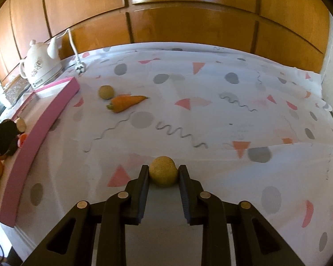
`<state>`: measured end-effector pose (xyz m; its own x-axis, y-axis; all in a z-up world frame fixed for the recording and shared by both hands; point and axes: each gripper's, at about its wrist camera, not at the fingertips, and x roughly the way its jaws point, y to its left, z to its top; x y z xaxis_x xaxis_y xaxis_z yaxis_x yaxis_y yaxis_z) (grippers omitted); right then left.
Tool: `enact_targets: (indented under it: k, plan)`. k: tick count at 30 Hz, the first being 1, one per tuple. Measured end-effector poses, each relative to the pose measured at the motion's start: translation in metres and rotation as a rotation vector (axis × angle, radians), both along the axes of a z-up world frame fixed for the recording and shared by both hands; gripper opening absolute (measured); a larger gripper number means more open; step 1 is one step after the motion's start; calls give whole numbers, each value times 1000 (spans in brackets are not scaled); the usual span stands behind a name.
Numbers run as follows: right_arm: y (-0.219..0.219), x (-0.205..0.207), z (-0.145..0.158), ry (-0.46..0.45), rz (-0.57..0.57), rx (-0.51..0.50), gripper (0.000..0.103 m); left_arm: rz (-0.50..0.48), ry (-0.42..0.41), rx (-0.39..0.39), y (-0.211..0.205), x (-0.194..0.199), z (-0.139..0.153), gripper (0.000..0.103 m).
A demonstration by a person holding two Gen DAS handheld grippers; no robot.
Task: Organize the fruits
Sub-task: 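Carry the dark beet into the tray with the left gripper while the right carries the potato there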
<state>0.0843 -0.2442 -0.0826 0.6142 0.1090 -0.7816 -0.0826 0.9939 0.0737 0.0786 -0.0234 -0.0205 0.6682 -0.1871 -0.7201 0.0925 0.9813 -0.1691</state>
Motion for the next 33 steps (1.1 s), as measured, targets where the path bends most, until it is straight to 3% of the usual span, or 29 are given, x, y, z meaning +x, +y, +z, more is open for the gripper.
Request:
enact_targets:
  k: [9,16,26,28,33]
  plan:
    - [34,6,19,5,97,114,26,101,7,18,43,0,-3,41]
    - [81,9,44,-8,252,193,26,167,17,23,78,4,-4,41]
    - [154,2,61,-18,468,215,26,237,13,24,120,19,2,42]
    - [168,1,59,-3,516,209,26,255,10,30,124,19,3,49]
    - [182,1,46,48,531,202,29,277,-3,42,123,14,5,52]
